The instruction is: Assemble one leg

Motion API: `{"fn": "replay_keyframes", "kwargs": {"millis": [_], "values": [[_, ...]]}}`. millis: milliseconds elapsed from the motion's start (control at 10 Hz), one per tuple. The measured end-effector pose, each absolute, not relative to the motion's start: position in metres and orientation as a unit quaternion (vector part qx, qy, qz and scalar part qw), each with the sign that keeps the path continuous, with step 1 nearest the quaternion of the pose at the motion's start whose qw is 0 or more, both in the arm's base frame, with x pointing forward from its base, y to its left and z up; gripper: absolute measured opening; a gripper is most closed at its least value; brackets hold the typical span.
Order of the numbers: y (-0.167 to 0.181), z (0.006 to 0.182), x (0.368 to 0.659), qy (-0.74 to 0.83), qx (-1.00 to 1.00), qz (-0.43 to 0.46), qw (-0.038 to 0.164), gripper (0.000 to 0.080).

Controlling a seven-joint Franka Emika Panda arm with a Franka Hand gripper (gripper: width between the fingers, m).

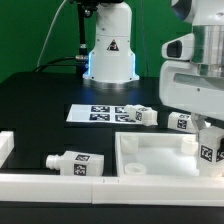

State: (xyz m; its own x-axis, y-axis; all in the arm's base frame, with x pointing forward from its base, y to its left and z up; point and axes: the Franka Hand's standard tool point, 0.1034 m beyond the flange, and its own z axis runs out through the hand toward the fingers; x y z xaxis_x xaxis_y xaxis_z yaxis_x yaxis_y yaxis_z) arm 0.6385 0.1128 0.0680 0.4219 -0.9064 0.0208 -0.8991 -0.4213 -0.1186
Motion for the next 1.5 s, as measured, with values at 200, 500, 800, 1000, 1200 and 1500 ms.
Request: {"fn": "replay_keyframes", "kwargs": {"millis": [200,500,800,1000,1200,1500], "values": [[0.115,0.068,0.638,0.639,-0.767,-0.032,0.053,0.0285],[0.116,0.068,0.639,0.722,-0.688,-0.021,0.062,0.0285],[0.115,0.068,0.639,0.691,-0.72,-0.024,0.061,0.0331],[0.114,0.07,0.641,0.546,-0.835,-0.035,0.057,0.0621],[0.127,0.066,0.635,0.472,-0.879,-0.034,0.052,0.0643],[0.123,0.067,0.636,0.394,-0.917,-0.039,0.048,0.0649]]}}
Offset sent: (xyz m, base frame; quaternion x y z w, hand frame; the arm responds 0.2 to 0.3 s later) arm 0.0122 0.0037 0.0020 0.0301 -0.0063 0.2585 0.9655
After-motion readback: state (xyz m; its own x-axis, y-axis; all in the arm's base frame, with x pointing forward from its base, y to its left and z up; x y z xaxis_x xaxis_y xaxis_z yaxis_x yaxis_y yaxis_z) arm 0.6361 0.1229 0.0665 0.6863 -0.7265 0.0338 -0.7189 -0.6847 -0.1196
